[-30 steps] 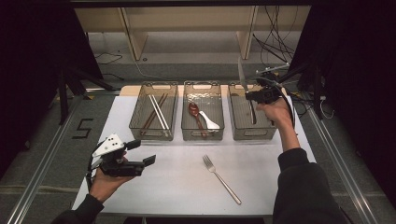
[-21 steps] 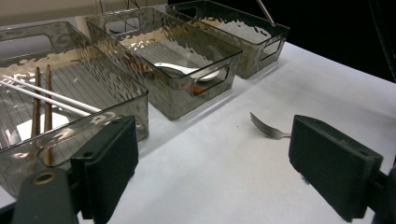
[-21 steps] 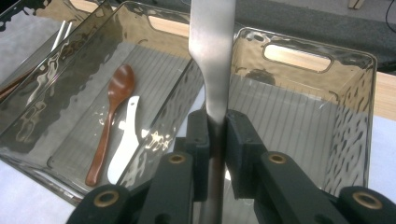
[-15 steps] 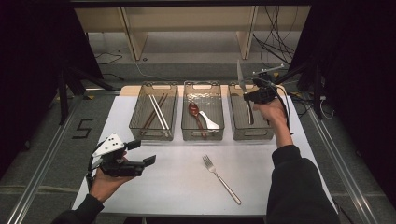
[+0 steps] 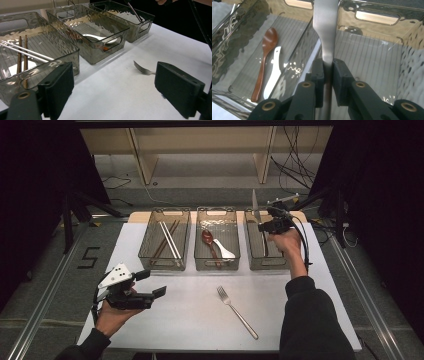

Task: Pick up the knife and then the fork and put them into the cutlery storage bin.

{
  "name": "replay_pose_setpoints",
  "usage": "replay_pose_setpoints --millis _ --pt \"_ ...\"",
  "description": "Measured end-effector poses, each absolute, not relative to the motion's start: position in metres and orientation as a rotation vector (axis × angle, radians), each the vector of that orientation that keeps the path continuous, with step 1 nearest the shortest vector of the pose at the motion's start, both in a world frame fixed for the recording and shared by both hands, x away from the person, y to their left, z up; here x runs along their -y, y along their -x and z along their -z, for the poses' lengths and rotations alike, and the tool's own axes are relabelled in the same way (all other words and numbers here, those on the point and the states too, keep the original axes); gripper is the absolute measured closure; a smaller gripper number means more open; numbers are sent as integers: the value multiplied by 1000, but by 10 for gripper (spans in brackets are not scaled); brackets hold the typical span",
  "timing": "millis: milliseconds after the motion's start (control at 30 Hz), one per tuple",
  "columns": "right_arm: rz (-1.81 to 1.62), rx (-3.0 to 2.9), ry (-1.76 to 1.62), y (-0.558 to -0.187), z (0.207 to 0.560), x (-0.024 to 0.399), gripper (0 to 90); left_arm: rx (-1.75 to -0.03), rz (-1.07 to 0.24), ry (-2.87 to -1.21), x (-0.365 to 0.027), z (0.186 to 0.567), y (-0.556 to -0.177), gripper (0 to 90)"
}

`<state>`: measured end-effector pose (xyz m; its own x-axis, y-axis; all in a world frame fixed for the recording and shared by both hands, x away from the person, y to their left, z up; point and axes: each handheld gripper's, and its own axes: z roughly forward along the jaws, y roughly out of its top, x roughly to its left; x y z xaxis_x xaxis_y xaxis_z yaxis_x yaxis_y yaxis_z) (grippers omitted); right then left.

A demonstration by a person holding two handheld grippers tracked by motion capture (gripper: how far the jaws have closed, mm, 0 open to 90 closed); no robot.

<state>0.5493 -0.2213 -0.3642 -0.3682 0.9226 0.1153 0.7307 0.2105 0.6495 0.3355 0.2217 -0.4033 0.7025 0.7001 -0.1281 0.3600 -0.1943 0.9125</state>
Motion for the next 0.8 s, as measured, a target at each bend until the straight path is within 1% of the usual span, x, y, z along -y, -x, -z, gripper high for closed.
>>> replay_pose_setpoints --millis 467,500,533,600,800 --pt "-875 -2179 -1643 -550 384 228 794 -836 -384 -1801 -221 403 -335 154" --pt "-876 -2175 -1652 -550 385 229 777 -835 -384 -1806 -221 403 -335 153" --pt "-894 -2165 -1667 -550 384 230 719 -838 -383 -1801 -221 403 -335 153" --pt "-916 -2159 -1671 -550 381 230 687 -838 -384 -1804 -221 403 -335 153" --pt "-938 -2186 -1606 -543 369 227 554 -836 -384 -1805 -220 403 -335 153"
